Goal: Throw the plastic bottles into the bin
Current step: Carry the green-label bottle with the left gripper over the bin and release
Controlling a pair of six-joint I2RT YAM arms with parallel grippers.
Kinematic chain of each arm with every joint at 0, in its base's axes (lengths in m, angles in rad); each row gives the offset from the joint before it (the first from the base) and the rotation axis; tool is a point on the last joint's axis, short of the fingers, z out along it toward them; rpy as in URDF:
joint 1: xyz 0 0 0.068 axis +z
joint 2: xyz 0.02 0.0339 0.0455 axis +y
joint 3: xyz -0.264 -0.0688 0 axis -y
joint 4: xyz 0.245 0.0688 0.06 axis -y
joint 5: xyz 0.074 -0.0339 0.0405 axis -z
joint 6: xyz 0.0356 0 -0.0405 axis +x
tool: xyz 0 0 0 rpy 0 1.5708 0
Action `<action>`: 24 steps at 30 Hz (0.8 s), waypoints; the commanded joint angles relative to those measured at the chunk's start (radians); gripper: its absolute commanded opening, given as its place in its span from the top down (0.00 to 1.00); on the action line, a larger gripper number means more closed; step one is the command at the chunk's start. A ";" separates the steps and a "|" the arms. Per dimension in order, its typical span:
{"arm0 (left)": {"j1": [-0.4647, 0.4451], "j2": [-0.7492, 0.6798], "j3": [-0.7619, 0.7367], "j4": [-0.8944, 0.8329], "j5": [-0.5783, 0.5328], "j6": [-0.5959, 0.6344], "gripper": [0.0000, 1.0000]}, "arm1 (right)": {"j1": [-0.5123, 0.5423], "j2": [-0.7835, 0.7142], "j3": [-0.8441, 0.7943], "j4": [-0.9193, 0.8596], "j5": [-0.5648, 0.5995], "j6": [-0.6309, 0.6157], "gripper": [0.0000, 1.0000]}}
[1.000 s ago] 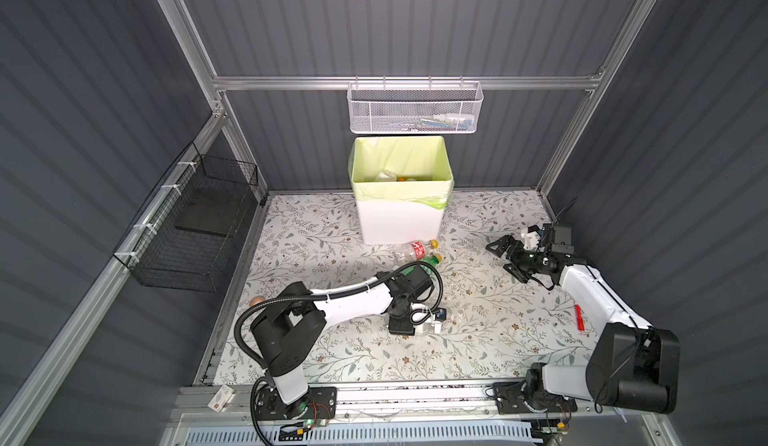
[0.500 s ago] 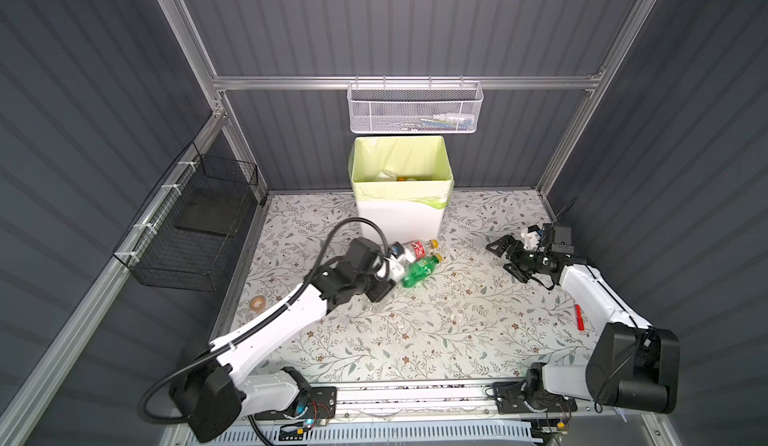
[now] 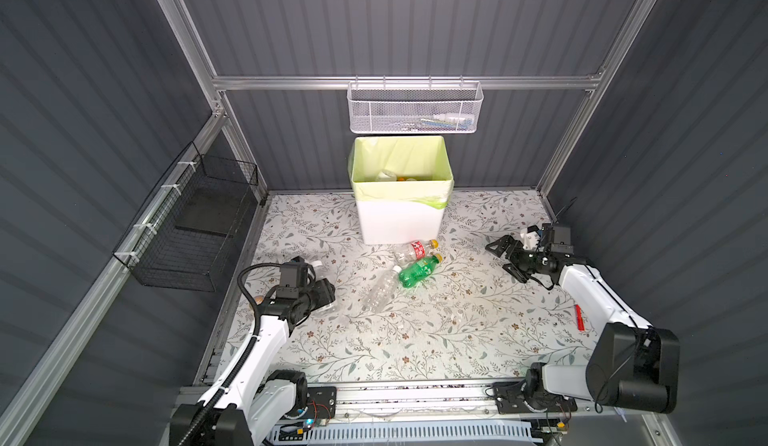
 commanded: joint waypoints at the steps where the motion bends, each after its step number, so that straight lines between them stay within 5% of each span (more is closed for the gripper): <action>1: 0.005 -0.023 0.006 0.108 0.073 -0.142 0.45 | 0.007 0.001 -0.029 -0.016 0.011 0.006 0.03; 5: 0.005 0.018 0.280 0.067 0.040 -0.006 0.45 | 0.012 0.008 -0.031 -0.010 0.011 0.010 0.03; 10: -0.009 0.363 1.061 0.051 0.205 0.094 0.41 | 0.027 0.035 0.008 -0.011 0.013 0.014 0.03; 11: -0.039 0.467 1.234 0.043 0.257 0.096 0.27 | 0.035 0.038 0.018 -0.010 0.014 0.018 0.03; 12: -0.068 0.550 1.398 0.011 0.266 0.113 0.03 | 0.043 0.041 0.026 -0.008 0.017 0.023 0.03; 14: -0.090 0.686 1.585 0.019 0.291 0.093 0.01 | 0.062 0.036 0.031 -0.005 0.023 0.034 0.03; 18: -0.057 0.841 1.756 -0.031 0.234 0.084 0.01 | 0.089 0.014 0.010 -0.008 0.039 0.045 0.02; 24: -0.032 0.836 1.688 -0.024 0.226 0.121 0.01 | 0.091 0.022 -0.012 -0.006 0.053 0.042 0.02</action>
